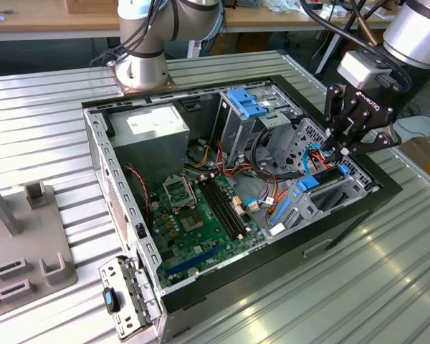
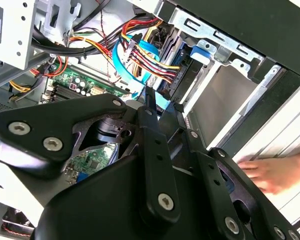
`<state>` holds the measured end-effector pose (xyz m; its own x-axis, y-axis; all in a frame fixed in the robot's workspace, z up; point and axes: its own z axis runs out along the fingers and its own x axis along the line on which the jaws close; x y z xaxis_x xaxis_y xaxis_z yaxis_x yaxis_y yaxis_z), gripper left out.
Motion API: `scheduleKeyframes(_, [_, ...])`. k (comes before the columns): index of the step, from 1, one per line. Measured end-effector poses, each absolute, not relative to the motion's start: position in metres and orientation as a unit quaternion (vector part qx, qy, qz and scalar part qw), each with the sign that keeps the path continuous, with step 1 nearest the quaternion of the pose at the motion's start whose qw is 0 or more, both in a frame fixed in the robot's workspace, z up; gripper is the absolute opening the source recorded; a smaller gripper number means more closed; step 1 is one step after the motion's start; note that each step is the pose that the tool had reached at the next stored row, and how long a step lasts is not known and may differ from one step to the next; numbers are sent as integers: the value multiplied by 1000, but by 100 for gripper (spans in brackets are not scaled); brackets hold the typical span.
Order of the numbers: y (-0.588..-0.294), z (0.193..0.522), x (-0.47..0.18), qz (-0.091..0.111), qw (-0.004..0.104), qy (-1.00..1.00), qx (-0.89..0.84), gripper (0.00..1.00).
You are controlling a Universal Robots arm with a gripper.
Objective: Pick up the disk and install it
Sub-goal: 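Insert the second disk wire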
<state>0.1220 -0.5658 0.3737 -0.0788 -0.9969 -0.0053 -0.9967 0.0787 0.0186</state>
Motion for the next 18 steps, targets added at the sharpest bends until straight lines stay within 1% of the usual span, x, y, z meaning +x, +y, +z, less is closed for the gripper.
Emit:
scheduleKeyframes(4, [-566, 374, 127, -10, 6, -734, 679, 30])
scheduleKeyframes(5, [-580, 371, 128, -13, 4, -734, 679, 30])
scheduleKeyframes(6, [-580, 366, 128, -14, 3, -734, 679, 30])
scheduleKeyframes(14, [-580, 366, 127, -15, 3, -734, 679, 30])
scheduleKeyframes(15, [-580, 366, 127, -15, 3, -734, 679, 22])
scheduleKeyframes(16, [-580, 366, 127, -15, 3, -734, 679, 11])
scheduleKeyframes(18, [-580, 366, 127, -15, 3, -734, 679, 11])
